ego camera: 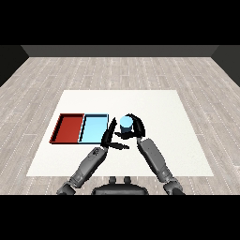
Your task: Pick the blue can and put it in the blue box
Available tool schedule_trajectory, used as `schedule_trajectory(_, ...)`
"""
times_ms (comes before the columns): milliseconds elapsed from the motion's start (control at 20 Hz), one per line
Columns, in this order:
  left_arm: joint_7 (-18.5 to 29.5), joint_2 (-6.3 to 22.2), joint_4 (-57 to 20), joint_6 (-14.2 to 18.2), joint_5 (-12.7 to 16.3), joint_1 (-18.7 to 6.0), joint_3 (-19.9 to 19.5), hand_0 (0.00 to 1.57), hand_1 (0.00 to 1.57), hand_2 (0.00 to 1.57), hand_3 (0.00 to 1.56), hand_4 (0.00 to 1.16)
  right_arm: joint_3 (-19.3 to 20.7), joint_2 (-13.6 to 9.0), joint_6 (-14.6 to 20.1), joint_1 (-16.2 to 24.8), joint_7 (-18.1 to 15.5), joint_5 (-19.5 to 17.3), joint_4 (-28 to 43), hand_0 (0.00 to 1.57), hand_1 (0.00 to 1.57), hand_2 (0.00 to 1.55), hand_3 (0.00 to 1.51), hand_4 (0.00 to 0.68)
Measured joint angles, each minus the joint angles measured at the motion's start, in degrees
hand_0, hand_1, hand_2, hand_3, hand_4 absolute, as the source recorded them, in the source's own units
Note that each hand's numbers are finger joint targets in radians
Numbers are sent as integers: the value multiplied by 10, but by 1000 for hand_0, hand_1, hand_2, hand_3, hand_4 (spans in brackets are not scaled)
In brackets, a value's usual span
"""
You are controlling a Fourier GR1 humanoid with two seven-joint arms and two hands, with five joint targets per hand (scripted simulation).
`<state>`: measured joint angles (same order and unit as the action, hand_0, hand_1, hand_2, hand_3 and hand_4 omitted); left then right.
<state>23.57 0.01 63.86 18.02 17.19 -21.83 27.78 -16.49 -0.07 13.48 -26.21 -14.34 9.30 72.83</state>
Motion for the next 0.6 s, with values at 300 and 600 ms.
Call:
schedule_trajectory(300, -4, 0, -10, 13, 24, -17, 16, 0, 0, 0, 0, 0, -19, 0, 10, -2, -17, 9, -8, 1418, 1418, 1454, 1366, 557)
schedule_trajectory(600, -11, 0, -20, 47, 43, -38, 48, 0, 0, 0, 0, 0, -34, 1, 16, -6, -12, 20, -1, 1429, 1429, 1458, 1373, 552)
